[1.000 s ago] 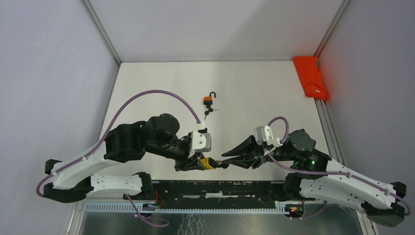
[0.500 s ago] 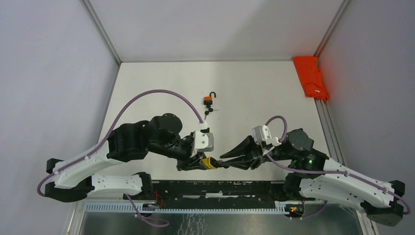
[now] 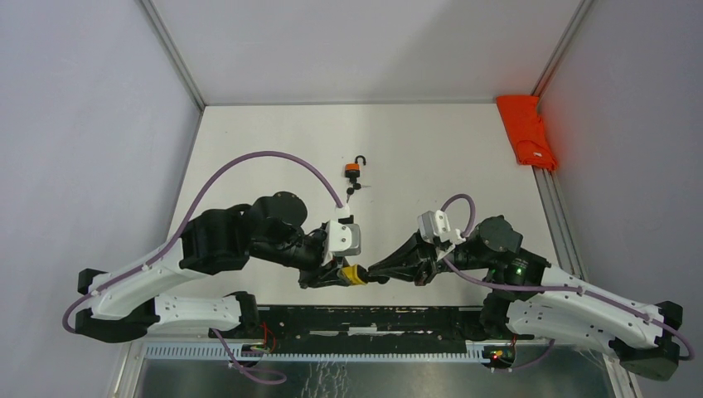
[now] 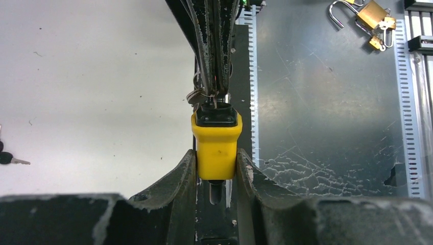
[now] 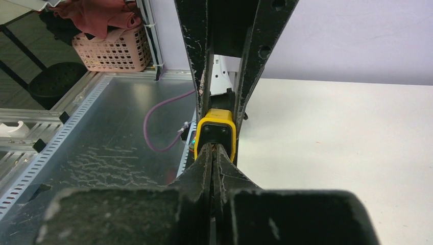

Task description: Unlock with the key

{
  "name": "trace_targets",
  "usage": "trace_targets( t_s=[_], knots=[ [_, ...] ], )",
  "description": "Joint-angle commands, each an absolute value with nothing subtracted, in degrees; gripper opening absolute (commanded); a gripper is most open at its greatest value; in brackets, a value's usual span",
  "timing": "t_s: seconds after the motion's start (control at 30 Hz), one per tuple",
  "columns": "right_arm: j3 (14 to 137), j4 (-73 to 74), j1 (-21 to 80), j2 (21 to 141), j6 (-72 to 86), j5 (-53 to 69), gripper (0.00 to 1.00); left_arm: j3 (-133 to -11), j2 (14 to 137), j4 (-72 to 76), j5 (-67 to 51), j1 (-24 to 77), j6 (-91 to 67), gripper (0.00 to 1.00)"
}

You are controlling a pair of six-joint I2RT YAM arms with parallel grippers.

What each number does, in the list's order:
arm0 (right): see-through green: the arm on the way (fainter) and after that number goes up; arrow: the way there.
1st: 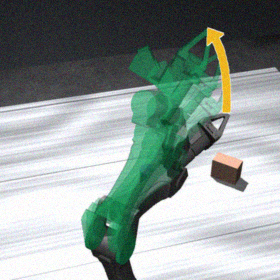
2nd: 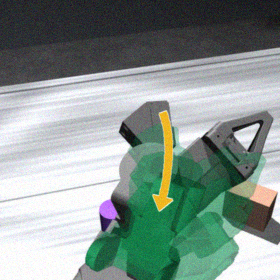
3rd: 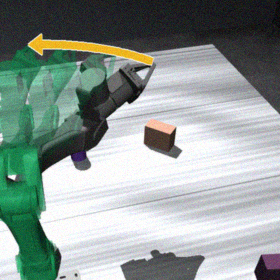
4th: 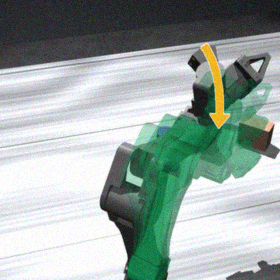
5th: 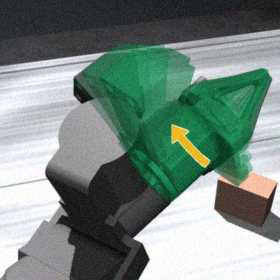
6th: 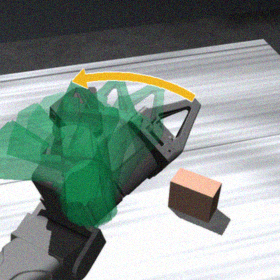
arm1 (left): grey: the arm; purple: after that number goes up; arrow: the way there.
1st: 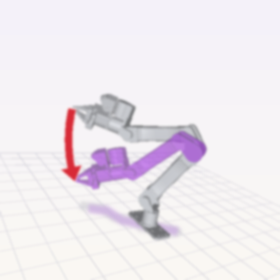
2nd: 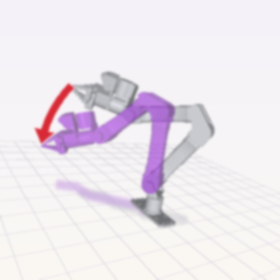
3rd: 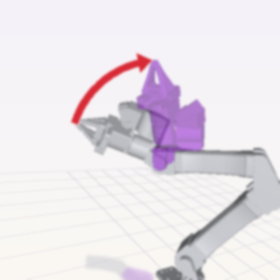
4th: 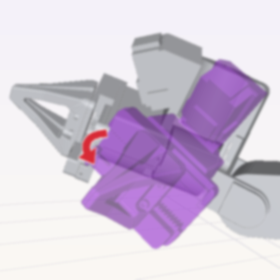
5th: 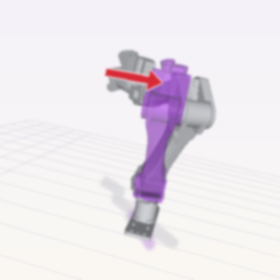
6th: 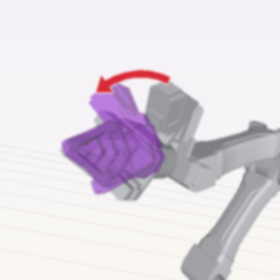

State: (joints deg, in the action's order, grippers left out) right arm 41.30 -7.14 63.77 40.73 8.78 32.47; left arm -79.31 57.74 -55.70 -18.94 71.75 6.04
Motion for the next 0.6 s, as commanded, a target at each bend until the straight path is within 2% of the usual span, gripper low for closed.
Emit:
trace_targets(
  t_s=[0.0, 0.57],
  knots=[
    [41.0, -8.3, 64.1, 41.2, 8.9, 31.8, 0.00, -80.8, 55.9, -50.1, -19.1, 71.8, 5.9, 0.02],
    [37.7, -20.7, 64.7, 42.0, 14.9, 31.3, 0.00, -78.4, 54.0, -43.9, -14.9, 71.9, 3.9, 0.02]
  ],
)
